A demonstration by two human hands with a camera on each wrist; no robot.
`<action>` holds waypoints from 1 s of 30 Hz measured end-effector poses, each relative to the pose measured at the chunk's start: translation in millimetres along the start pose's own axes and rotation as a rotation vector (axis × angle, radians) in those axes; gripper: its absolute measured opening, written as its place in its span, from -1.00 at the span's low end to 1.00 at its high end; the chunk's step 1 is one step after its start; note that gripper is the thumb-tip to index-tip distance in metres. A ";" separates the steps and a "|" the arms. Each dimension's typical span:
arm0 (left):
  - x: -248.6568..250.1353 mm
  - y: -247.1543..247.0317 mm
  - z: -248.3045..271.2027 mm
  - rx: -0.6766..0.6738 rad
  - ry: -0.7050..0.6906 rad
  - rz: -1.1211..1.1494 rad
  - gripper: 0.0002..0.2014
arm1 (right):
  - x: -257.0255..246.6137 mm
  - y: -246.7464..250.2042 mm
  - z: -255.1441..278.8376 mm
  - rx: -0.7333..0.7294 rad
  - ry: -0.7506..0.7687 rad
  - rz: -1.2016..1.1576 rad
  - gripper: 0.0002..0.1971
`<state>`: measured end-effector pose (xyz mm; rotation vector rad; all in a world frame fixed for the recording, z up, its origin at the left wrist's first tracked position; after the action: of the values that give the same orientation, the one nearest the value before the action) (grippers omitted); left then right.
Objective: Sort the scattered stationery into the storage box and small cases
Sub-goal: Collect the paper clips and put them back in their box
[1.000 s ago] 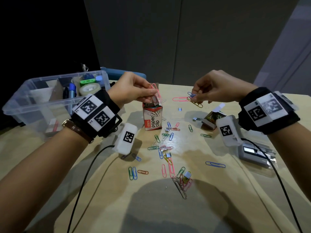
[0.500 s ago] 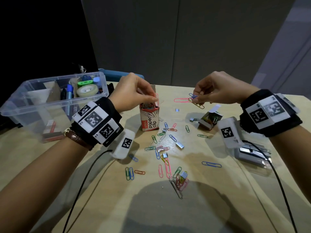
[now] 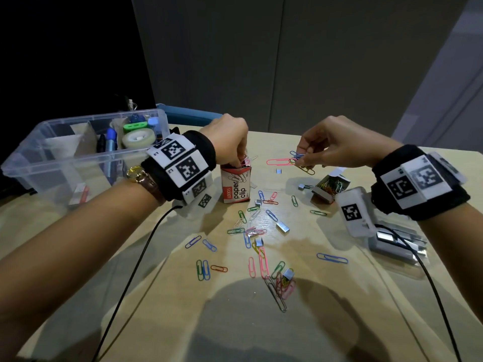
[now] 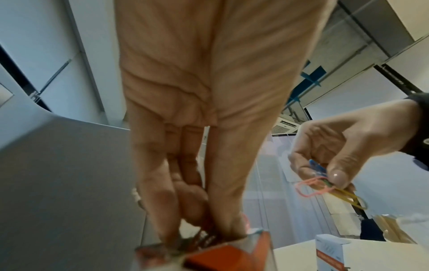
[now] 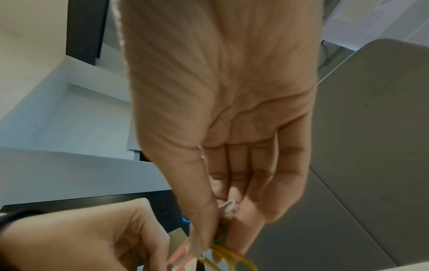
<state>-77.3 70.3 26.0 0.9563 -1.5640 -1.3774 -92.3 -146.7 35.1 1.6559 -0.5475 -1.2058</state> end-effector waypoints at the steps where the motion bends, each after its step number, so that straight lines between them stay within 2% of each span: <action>1: -3.0 0.0 -1.3 -0.012 -0.003 0.033 -0.91 | 0.1 0.6 0.4 -0.005 0.003 0.000 -0.92; 4: -12.8 -1.0 -2.8 0.011 -0.010 0.137 -0.85 | -0.9 2.2 0.4 -0.009 0.022 0.003 -0.93; 9: -23.1 -7.2 -0.7 0.032 -0.052 0.226 -0.95 | -11.8 0.7 -7.0 0.032 0.054 -0.009 -0.93; 12: -29.6 -8.3 4.6 0.037 -0.068 0.294 -0.95 | -22.1 -5.5 -17.6 0.089 0.078 0.027 -0.92; 15: -44.6 -1.8 13.8 0.158 -0.045 0.464 -0.93 | -33.6 -14.4 -31.7 0.083 0.082 0.089 -0.92; 17: -54.2 -1.2 18.2 0.217 -0.013 0.498 -0.91 | -43.5 -20.1 -41.5 0.059 0.074 0.152 -0.92; 19: -59.1 -5.9 20.3 0.200 0.013 0.479 -0.85 | -54.9 -23.3 -50.4 0.030 0.070 0.241 -0.90; 25: -59.8 -23.3 18.9 0.000 0.004 0.494 -0.63 | -81.7 -28.6 -69.5 -0.053 0.090 0.538 -0.90; 30: -64.8 -25.9 16.0 0.023 -0.010 0.593 -0.65 | -92.0 -36.0 -79.2 0.010 0.102 0.605 -0.88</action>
<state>-67.5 133.2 -6.9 0.4363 -1.6920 -0.9440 -65.1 -23.7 47.4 1.4008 -0.9088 -0.6717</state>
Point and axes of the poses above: each hand's wrist, its own z-axis away from the middle knuckle, its own y-axis out of the back of the hand, x = y × z, the point moved 1 cm from there along -z, towards the middle knuckle, and after that the axes turned 2 degrees about -z, right-handed, at the moved point
